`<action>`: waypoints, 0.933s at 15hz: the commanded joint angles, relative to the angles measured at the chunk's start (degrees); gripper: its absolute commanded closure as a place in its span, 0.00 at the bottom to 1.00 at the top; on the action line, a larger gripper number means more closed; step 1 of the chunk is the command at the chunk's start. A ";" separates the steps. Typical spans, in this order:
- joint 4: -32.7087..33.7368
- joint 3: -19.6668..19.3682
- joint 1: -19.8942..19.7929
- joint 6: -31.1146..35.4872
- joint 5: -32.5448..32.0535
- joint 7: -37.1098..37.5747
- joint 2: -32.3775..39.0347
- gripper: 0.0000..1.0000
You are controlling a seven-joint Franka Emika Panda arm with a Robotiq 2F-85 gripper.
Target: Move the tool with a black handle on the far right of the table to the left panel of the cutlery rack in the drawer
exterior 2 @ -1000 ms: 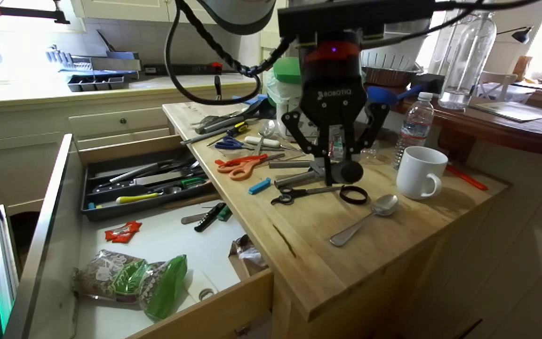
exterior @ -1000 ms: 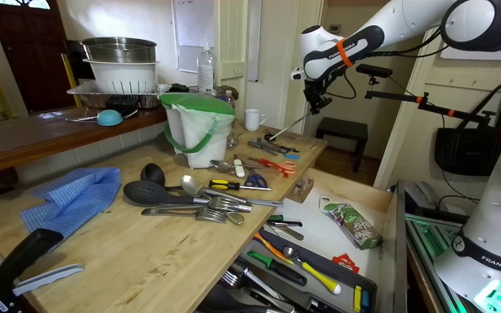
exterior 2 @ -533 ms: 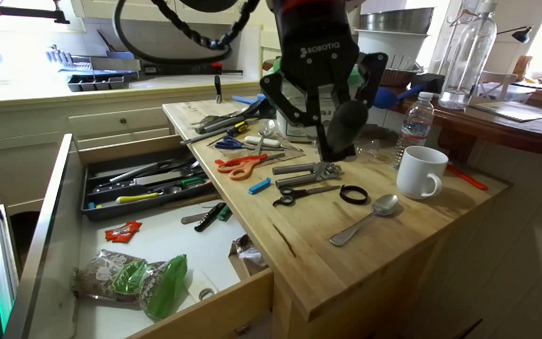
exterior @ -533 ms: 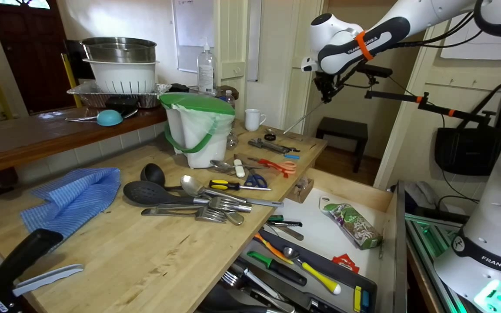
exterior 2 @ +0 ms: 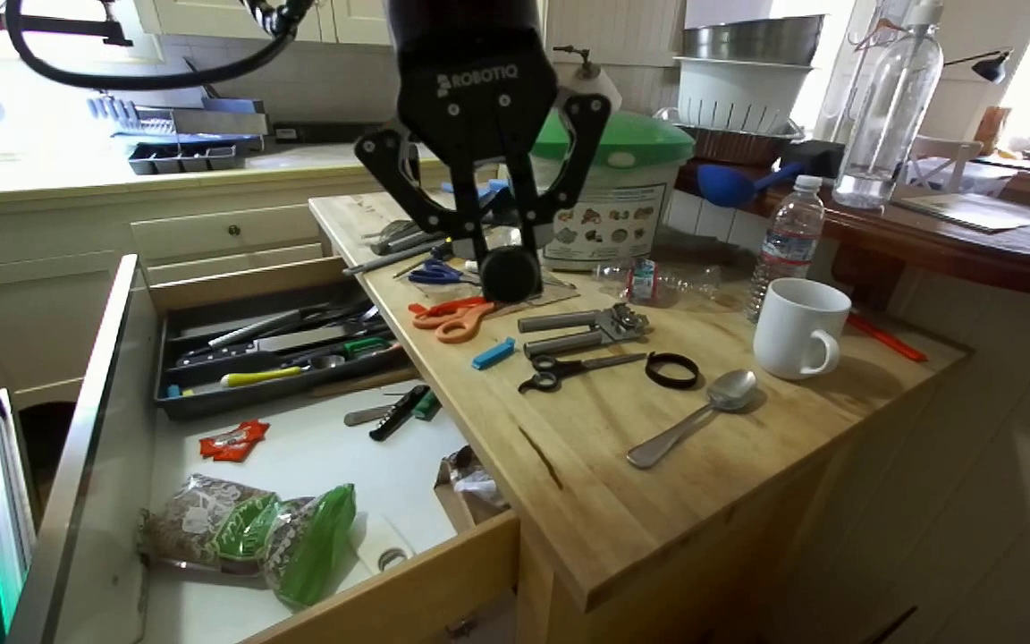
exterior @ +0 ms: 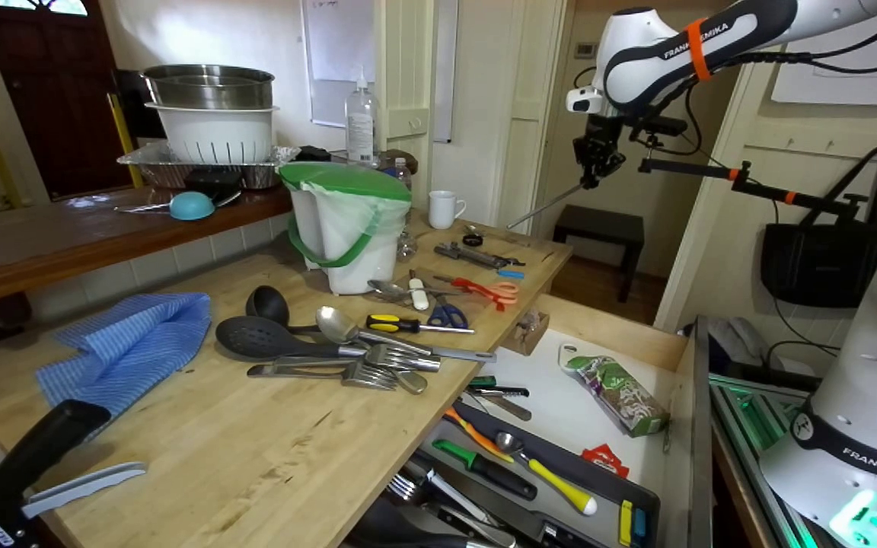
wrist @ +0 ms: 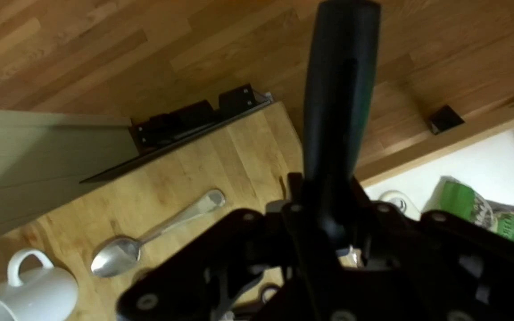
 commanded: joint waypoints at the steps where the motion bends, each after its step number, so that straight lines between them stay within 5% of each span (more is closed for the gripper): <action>1: -5.03 -1.46 1.77 -2.98 10.14 -9.18 -5.57 0.94; 5: -5.73 -0.81 4.34 -12.22 15.76 -15.73 -6.92 0.94; 10: -5.93 2.12 8.46 -23.31 14.88 -19.62 -5.95 0.94; 14: -7.17 4.71 10.34 -24.57 14.23 -15.37 -5.47 0.94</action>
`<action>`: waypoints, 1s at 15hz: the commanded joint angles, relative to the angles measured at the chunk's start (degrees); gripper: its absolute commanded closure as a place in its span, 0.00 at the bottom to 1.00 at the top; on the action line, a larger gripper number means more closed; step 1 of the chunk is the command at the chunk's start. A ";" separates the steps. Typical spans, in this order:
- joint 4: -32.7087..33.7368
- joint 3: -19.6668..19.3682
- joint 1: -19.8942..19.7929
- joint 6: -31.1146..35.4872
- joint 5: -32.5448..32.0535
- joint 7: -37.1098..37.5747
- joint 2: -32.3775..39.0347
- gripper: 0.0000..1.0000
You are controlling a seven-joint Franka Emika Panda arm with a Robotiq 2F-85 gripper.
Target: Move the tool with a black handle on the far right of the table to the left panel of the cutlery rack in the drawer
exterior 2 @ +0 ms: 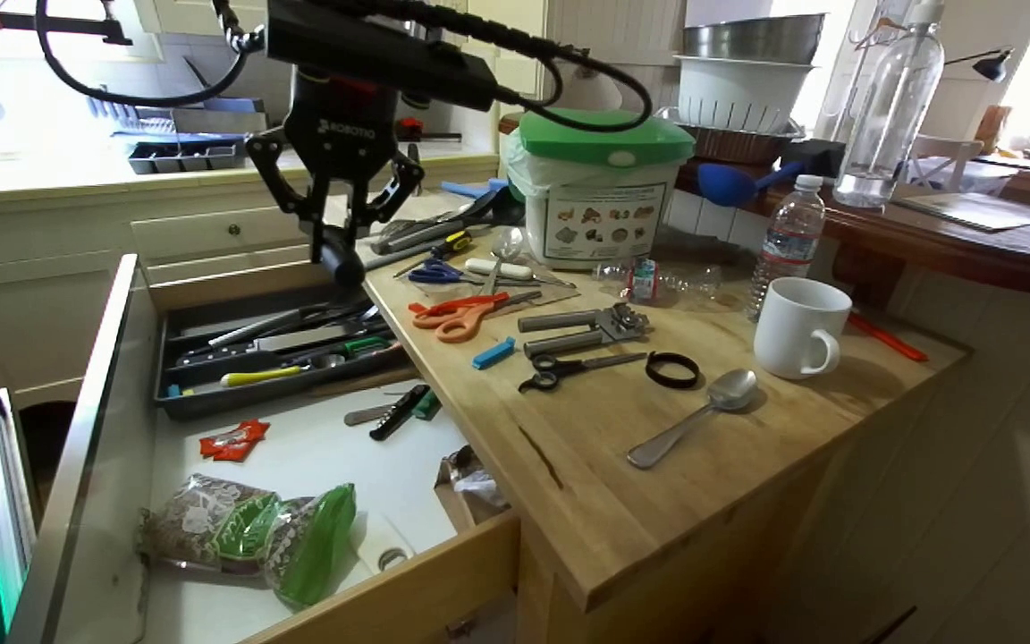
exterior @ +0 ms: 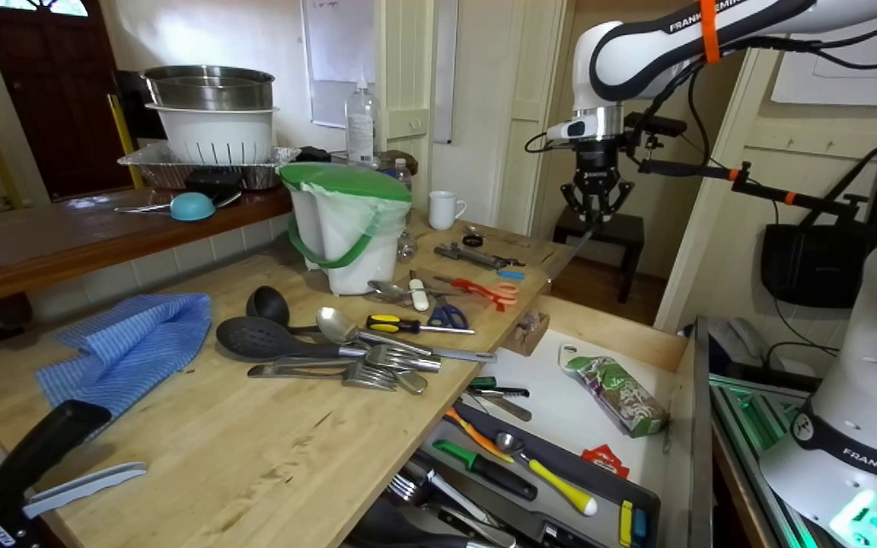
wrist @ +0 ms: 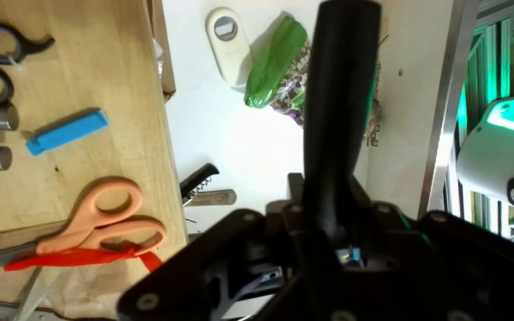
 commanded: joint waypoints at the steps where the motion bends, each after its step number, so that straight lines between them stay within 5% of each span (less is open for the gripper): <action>1: -0.36 0.37 0.63 -0.10 -0.02 0.49 0.09 0.94; 2: -0.51 0.65 0.93 -0.09 -0.01 0.69 0.25 0.77; 9: -0.47 0.34 0.78 -0.08 -0.01 0.68 0.32 0.77; 10: -0.47 0.34 0.78 -0.08 -0.01 0.68 0.32 0.94; 15: -11.57 3.46 1.90 6.92 -3.62 6.38 -7.65 0.94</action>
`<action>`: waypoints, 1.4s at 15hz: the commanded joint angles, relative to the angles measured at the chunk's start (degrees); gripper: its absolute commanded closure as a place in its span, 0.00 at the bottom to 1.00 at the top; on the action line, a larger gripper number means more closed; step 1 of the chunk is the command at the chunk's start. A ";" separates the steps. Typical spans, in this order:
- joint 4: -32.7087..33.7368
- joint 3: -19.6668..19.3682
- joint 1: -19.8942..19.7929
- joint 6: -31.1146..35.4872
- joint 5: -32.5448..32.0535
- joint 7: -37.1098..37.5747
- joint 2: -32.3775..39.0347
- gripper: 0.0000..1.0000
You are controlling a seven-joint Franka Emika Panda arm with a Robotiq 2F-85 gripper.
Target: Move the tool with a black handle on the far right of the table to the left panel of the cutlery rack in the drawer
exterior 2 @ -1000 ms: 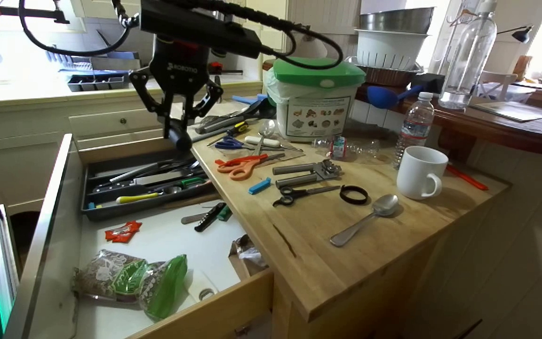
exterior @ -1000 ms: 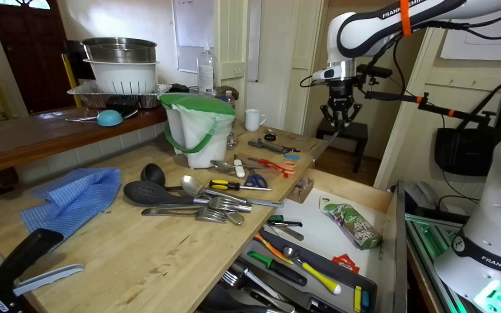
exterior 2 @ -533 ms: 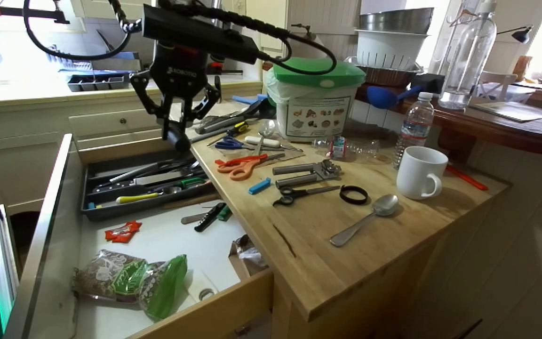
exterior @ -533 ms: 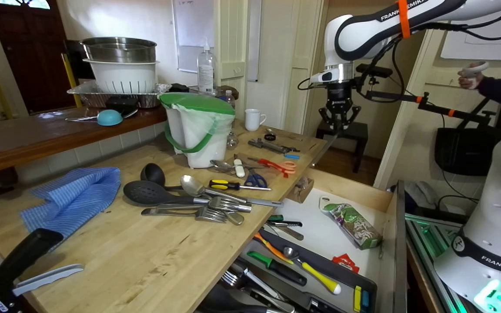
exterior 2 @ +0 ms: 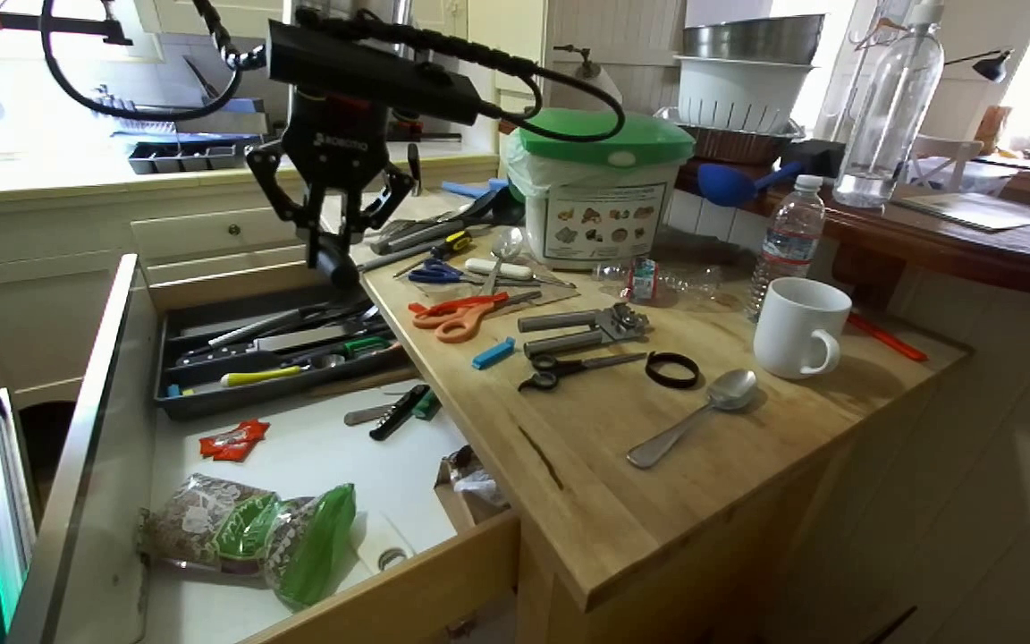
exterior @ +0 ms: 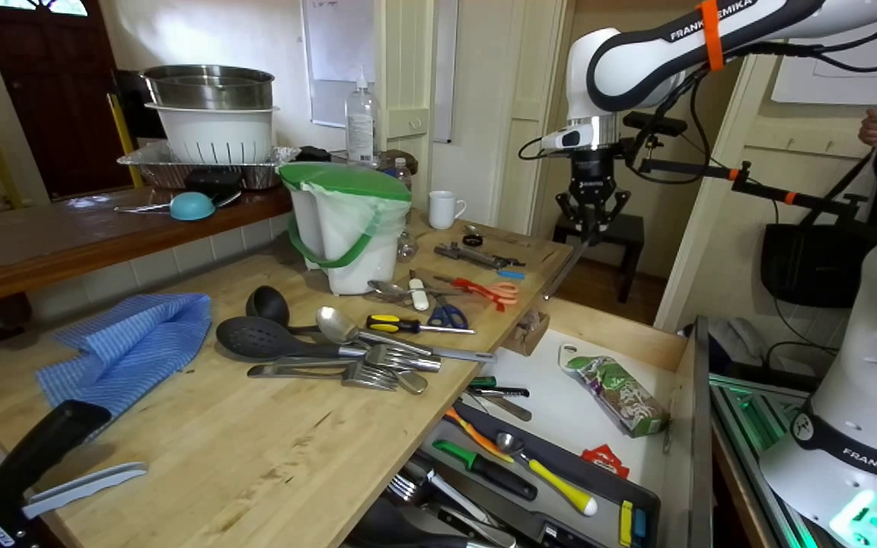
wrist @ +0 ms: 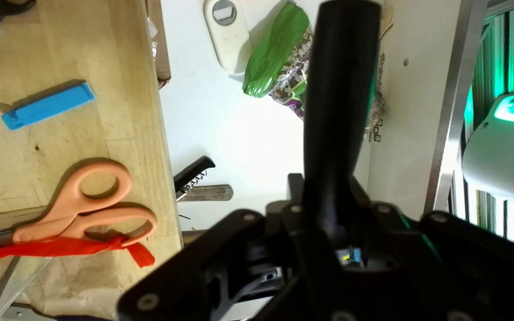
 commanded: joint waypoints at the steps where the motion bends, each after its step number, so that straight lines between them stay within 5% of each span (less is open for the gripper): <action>1: -11.26 2.22 0.93 5.09 -4.34 5.56 -8.83 0.94; 5: -23.13 3.96 1.70 8.73 -6.13 12.30 -16.86 0.94; 10: -34.99 5.60 3.94 21.15 -1.03 29.10 -21.20 0.94; 11: -30.48 5.74 5.70 21.57 0.47 31.03 -16.55 0.94; 14: -31.88 7.89 9.05 28.43 1.41 39.55 -12.54 0.94; 15: -31.76 7.12 11.75 27.04 2.46 36.39 -11.24 0.94; 16: -31.67 6.33 9.52 25.49 -0.25 36.46 -14.56 0.77; 21: -31.23 6.95 11.93 25.57 1.11 36.37 -10.85 0.77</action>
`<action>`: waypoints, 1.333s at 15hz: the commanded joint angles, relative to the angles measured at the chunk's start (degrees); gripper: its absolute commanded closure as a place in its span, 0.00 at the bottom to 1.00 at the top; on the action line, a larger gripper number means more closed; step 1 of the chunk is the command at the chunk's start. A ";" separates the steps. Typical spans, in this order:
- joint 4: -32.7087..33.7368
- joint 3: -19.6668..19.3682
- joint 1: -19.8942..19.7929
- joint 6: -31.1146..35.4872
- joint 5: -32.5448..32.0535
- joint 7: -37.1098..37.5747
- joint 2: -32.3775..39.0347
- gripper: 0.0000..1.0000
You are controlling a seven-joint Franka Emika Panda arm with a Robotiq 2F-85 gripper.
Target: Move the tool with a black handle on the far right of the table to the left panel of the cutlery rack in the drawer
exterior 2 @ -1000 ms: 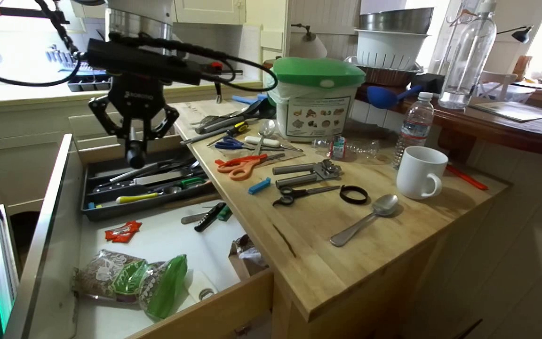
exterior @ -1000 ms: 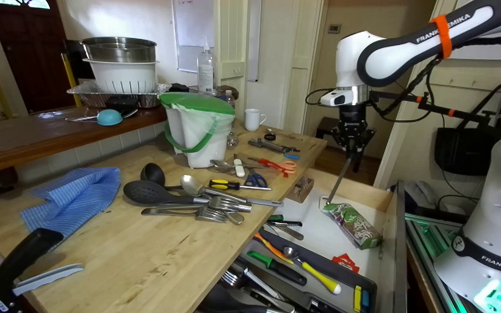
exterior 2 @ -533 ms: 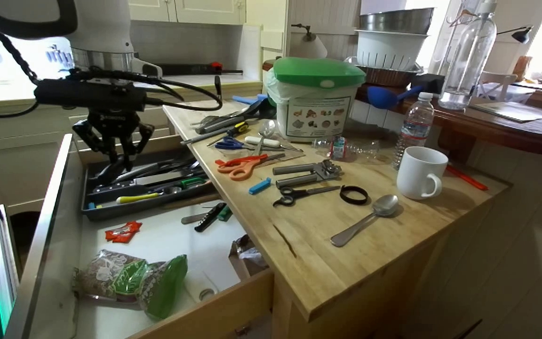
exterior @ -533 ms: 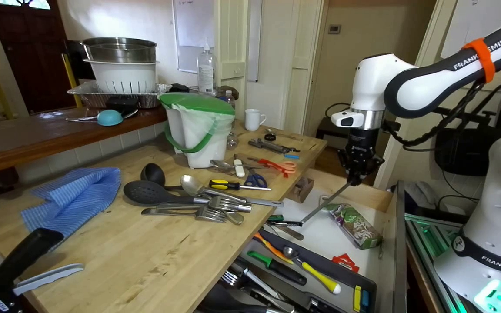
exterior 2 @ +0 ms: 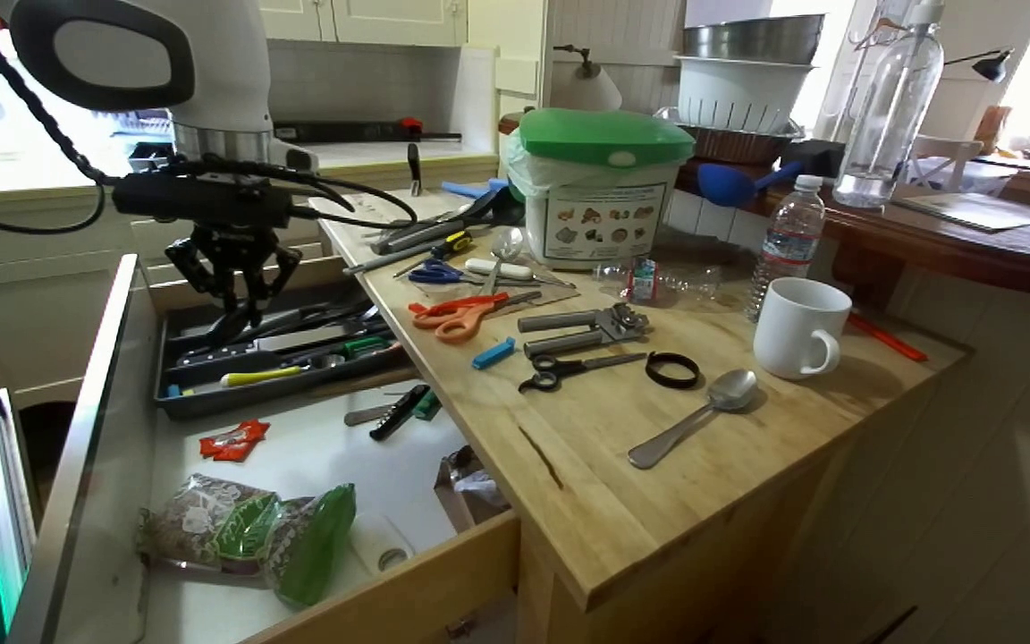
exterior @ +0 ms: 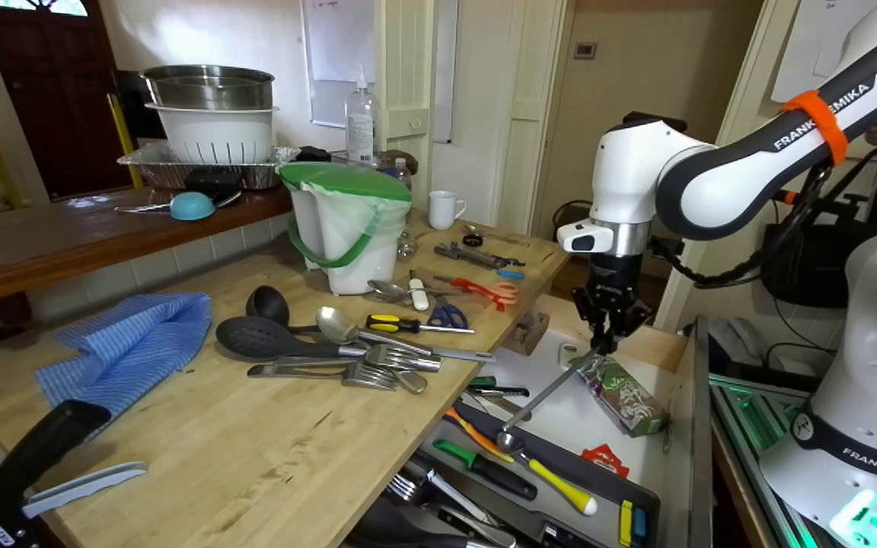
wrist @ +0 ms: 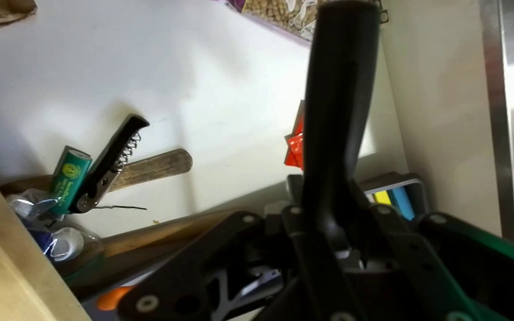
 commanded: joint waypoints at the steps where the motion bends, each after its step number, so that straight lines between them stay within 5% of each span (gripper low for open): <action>1: 0.10 -0.46 0.38 -0.19 -0.21 0.19 -0.10 0.77; 3: 0.11 -0.48 0.38 -0.19 -0.20 0.19 -0.13 0.77; 4: 0.12 -0.49 0.38 -0.19 -0.20 0.19 -0.13 0.94; 10: 1.11 2.60 5.03 3.03 3.68 3.40 5.55 0.94; 20: 1.61 15.42 11.80 19.35 2.56 33.55 16.53 0.94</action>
